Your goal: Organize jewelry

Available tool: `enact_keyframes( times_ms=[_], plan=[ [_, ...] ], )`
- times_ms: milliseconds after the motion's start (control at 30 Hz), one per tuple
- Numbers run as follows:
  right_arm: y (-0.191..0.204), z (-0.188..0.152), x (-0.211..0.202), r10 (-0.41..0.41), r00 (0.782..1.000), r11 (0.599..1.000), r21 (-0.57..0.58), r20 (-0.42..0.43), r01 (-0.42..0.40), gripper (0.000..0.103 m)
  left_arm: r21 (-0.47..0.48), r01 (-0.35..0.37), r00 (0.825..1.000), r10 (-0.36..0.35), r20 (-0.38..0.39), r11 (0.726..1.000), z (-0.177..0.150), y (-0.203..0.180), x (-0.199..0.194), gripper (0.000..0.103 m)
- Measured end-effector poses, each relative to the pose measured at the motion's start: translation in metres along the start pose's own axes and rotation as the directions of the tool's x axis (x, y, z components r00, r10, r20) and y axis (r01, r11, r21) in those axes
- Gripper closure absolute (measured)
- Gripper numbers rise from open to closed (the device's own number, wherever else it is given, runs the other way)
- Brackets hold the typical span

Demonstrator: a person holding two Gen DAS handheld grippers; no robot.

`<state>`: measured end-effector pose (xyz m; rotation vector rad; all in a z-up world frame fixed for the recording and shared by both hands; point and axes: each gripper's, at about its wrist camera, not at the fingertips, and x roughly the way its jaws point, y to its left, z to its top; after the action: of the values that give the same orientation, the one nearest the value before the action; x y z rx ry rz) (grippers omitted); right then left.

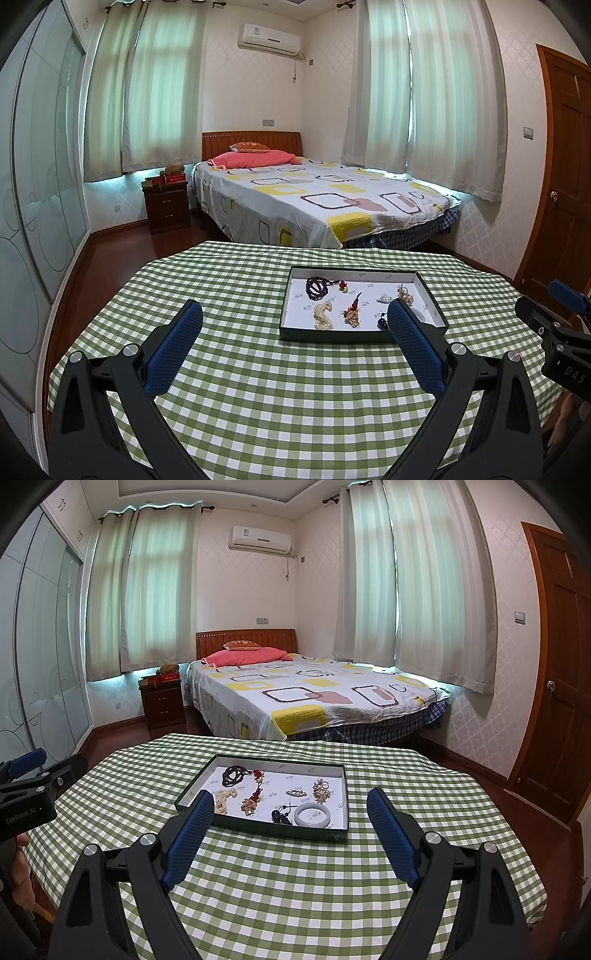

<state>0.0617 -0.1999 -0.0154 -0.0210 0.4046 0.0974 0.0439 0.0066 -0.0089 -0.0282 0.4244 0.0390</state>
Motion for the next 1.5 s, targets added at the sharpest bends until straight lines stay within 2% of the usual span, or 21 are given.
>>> enact_keyframes(
  times_ms=[933,1067,1200,1500],
  plan=[
    [0.003,-0.007,0.002,0.003,1.0,1.0,-0.002,-0.013,-0.003,0.021,0.003,0.0,1.0,0.0,-0.009,1.0,-0.004,0.001,0.002,0.004],
    [0.004,-0.009,0.003,0.004,1.0,1.0,-0.005,-0.019,-0.005,0.021,-0.004,-0.01,1.0,0.01,-0.025,1.0,-0.007,0.001,0.008,0.004],
    [0.003,-0.011,0.005,0.005,1.0,1.0,-0.004,-0.026,-0.005,0.021,0.004,-0.052,0.998,0.053,-0.035,0.999,-0.009,0.003,0.015,0.004],
    [-0.005,-0.012,0.017,0.007,0.999,1.0,0.007,-0.046,-0.007,0.021,0.024,-0.028,0.997,0.03,-0.07,0.999,-0.015,0.008,0.037,0.004]
  ],
)
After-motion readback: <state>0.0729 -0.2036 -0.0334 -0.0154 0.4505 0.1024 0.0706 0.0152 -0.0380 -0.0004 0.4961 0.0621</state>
